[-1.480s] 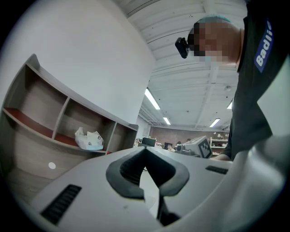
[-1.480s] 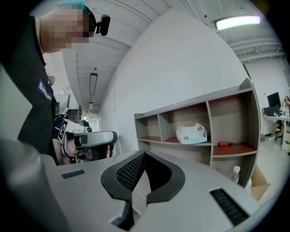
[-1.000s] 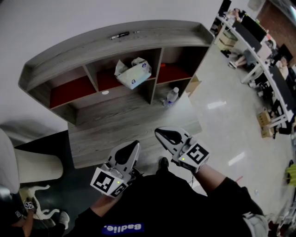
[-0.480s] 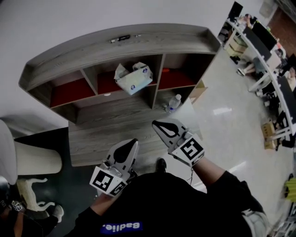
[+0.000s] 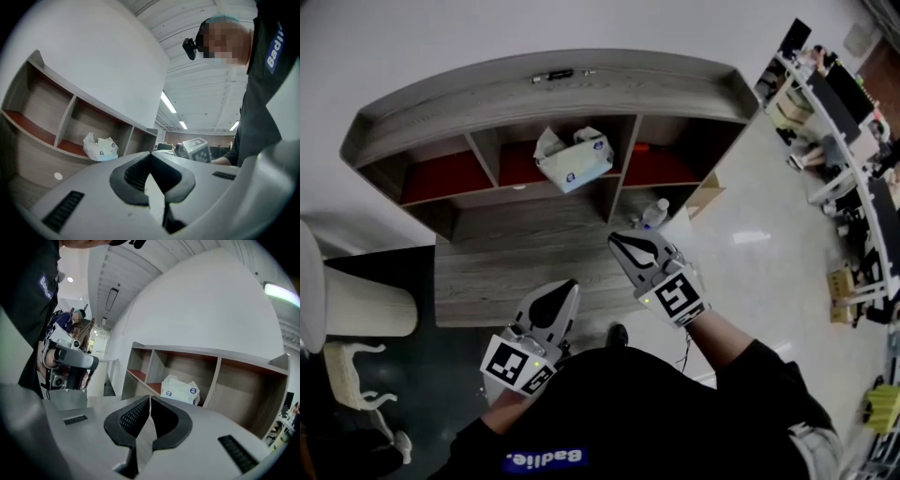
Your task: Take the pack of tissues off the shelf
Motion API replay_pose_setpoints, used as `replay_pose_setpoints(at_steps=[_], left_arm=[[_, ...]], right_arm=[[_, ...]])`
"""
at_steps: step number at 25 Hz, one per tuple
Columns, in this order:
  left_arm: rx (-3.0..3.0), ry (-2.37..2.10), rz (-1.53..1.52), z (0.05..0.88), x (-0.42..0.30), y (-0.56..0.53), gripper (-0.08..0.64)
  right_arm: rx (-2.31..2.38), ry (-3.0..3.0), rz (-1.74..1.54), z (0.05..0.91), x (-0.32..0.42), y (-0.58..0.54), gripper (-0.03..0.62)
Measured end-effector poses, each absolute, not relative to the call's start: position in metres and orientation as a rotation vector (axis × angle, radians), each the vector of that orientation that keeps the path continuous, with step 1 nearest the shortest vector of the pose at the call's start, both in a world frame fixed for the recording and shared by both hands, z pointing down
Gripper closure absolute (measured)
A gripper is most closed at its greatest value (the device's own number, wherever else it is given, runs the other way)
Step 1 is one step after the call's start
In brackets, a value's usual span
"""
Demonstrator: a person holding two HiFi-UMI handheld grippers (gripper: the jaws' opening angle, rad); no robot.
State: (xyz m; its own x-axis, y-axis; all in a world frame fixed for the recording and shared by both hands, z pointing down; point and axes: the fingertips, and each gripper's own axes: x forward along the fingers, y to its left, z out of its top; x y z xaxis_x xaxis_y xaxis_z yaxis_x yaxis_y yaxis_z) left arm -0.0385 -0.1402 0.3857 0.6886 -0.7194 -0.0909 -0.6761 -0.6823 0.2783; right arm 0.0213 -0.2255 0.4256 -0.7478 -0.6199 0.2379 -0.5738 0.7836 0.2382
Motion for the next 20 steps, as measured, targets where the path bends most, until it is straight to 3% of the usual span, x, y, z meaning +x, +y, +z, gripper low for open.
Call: replay_pose_setpoints(at_steps=[11, 14, 20], left_arm=[[2.652, -1.208, -0.286, 0.385, -0.045, -0.139, 0.558], [2.646, -1.230, -0.289, 0.385, -0.049, -0.138, 0.558], [2.625, -1.281, -0.295, 0.385, -0.059, -0.133, 0.558]], right_arm=[[0.819, -2.610, -0.358, 0.435, 0.003, -0.253, 0.557], [0.796, -2.571, -0.393, 0.442, -0.001, -0.262, 0.502], [0.754, -2.487, -0.532, 0.449, -0.014, -0.276, 0.470]])
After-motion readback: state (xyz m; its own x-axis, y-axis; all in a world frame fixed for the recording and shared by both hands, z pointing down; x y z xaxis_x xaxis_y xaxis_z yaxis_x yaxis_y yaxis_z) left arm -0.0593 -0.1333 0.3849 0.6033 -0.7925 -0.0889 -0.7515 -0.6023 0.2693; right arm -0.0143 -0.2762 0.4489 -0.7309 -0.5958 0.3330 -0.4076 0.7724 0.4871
